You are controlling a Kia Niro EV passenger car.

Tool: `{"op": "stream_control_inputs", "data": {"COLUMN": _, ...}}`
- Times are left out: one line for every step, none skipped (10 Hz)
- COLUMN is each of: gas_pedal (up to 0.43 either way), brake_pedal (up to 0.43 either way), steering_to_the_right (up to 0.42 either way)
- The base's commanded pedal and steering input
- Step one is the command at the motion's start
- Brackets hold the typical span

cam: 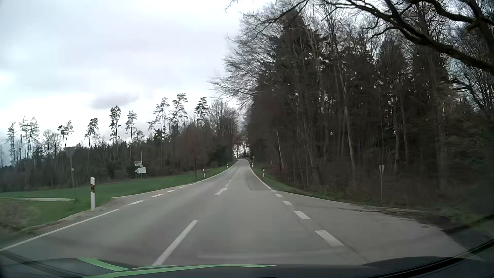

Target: Follow the waypoints while adhering to traffic rules and regulations

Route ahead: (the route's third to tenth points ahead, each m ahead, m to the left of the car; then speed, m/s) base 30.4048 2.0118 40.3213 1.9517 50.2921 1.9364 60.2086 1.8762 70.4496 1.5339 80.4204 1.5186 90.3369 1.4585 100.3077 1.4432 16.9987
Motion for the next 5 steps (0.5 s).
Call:
{"op": "stream_control_inputs", "data": {"gas_pedal": 0.248, "brake_pedal": 0.0, "steering_to_the_right": 0.0}}
{"op": "stream_control_inputs", "data": {"gas_pedal": 0.248, "brake_pedal": 0.0, "steering_to_the_right": 0.0}}
{"op": "stream_control_inputs", "data": {"gas_pedal": 0.248, "brake_pedal": 0.0, "steering_to_the_right": 0.0}}
{"op": "stream_control_inputs", "data": {"gas_pedal": 0.248, "brake_pedal": 0.0, "steering_to_the_right": 0.0}}
{"op": "stream_control_inputs", "data": {"gas_pedal": 0.248, "brake_pedal": 0.0, "steering_to_the_right": 0.0}}
